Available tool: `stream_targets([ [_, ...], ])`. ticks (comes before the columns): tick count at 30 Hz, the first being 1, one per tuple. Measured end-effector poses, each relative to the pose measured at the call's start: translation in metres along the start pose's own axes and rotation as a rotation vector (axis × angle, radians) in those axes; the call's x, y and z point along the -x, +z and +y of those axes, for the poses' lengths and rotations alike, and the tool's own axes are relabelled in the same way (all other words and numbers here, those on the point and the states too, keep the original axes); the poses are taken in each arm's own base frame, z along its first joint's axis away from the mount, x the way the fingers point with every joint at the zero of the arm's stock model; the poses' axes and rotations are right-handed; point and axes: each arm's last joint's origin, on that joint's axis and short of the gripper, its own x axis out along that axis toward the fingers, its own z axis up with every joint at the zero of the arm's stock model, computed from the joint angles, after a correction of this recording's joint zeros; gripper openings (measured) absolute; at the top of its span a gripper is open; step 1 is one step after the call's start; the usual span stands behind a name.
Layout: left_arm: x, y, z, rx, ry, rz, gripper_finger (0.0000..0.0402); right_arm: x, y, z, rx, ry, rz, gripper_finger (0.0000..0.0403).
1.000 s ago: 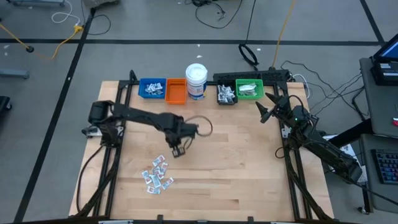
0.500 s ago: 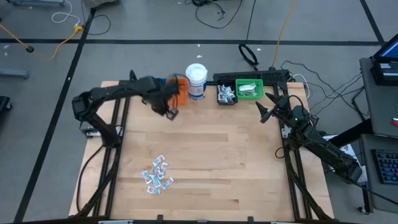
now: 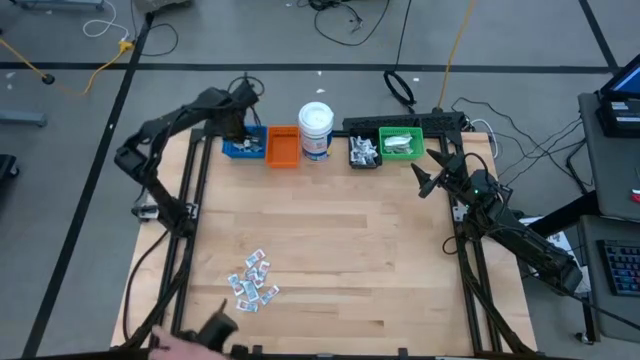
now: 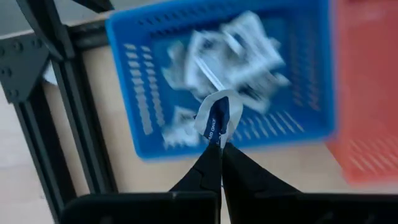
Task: Pick & Place First Aid Supplies
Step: Put the alcohol pad into the blue bin
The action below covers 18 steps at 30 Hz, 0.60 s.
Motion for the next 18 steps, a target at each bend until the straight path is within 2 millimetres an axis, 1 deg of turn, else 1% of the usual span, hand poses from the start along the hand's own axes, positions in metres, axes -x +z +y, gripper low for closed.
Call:
stream_targets([
  [4,-0.025,0.018,0.009,0.031,0.011,0.012,0.0004,0.0,0.0,0.0,0.0,0.0,0.0,0.0352],
  [7,-0.045,0.029,0.01,0.033,0.008,0.023,0.0003,0.0,0.0,0.0,0.0,0.0,0.0,0.0352],
  [11,-0.065,0.037,0.006,0.015,-0.008,0.074,0.0008,0.0,0.0,0.0,0.0,0.0,0.0,0.0352],
  [15,-0.067,0.041,0.0,0.027,-0.022,0.079,0.0039,0.0,0.0,0.0,0.0,0.0,0.0,0.0352],
  [18,-0.065,0.042,-0.004,0.005,-0.027,0.067,0.0076,0.0,0.0,0.0,0.0,0.0,0.0,0.0352],
])
